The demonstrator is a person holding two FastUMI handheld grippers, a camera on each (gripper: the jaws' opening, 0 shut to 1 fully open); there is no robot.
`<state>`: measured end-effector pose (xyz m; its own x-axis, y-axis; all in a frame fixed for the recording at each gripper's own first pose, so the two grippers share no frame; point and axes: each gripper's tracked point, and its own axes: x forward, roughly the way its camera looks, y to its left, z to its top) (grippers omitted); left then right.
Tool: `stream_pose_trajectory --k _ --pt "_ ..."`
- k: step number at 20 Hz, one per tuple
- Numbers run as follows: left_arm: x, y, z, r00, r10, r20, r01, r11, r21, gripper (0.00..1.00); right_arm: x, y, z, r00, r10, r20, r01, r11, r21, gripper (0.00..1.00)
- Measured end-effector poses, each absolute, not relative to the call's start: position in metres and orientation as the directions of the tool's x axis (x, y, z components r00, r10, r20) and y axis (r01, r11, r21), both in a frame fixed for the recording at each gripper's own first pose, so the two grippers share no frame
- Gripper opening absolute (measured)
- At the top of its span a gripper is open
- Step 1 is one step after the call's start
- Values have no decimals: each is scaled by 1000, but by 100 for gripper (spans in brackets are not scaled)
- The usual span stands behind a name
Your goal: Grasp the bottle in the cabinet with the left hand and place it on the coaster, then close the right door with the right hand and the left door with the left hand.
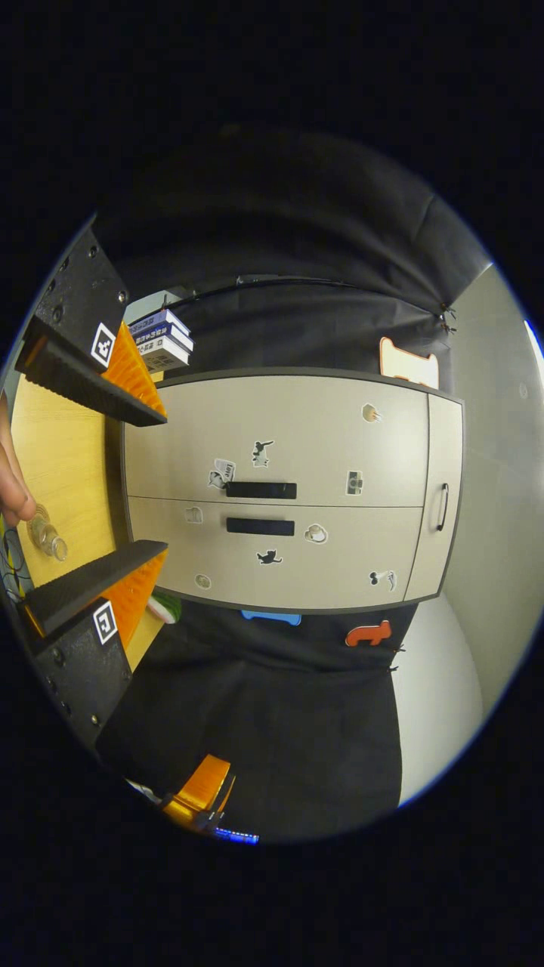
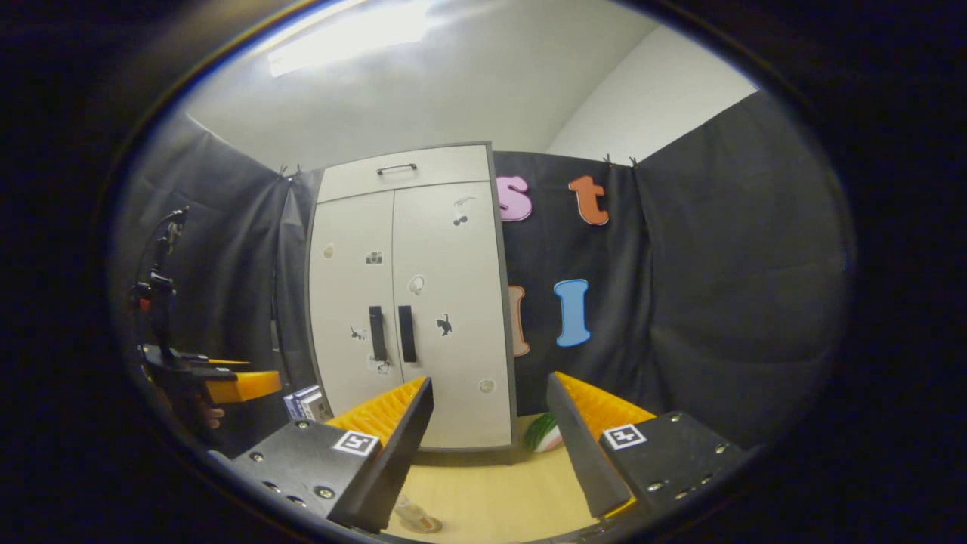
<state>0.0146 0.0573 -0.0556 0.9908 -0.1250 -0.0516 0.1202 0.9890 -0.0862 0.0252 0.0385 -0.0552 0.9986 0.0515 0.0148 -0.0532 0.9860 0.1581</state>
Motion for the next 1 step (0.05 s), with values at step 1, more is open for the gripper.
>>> stream_pose_trajectory --k 1 --pt "16 55 -54 992 -114 -46 110 990 -94 96 30 33 -56 999 48 11 -49 986 161 92"
